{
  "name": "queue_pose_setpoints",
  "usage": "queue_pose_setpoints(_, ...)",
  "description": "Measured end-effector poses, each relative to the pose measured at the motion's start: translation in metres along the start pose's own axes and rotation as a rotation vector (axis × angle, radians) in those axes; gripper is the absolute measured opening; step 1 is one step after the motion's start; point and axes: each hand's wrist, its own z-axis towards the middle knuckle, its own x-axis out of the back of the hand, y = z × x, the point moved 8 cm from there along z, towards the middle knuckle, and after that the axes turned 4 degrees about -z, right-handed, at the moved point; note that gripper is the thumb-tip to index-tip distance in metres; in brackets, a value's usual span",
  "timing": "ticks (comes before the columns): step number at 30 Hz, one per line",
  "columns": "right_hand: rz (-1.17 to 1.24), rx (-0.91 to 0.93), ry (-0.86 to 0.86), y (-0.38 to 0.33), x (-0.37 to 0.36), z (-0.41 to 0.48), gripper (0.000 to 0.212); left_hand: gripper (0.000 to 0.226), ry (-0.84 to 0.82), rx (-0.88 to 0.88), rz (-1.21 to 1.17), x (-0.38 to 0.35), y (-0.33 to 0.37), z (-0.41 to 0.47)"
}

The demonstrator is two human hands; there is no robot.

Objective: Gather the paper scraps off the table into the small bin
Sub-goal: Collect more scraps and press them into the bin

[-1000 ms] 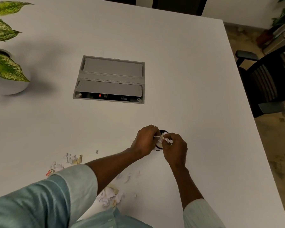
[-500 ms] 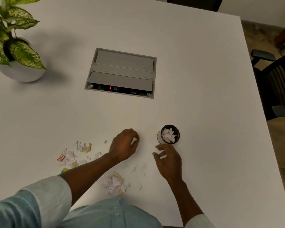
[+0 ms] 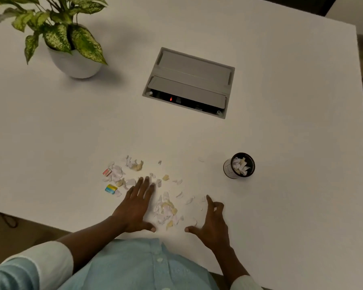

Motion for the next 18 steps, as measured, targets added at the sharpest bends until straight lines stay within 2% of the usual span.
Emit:
queue_pose_setpoints(5, -0.068, 0.114, -0.070, -0.026, -0.011, 0.008, 0.139, 0.140, 0.034, -0.118, 0.060, -0.019, 0.029, 0.001)
queue_pose_setpoints(9, -0.132, 0.202, -0.140, -0.061, -0.022, 0.019, 0.132, 0.121, 0.033, -0.124, 0.054, -0.027, 0.047, 0.007)
queue_pose_setpoints(12, -0.186, 0.250, -0.157, -0.081, -0.029, 0.023, 0.114, 0.096, 0.082, -0.149, 0.061, -0.020, 0.053, 0.008)
queue_pose_setpoints(16, -0.194, 0.272, -0.136, -0.094, -0.031, 0.026, 0.083, 0.047, 0.146, -0.160, -0.008, -0.009, 0.051, 0.005)
queue_pose_setpoints(18, -0.191, 0.278, -0.130, -0.096, -0.031, 0.028, 0.067, 0.029, 0.204, -0.170, -0.036, 0.000, 0.050, 0.002)
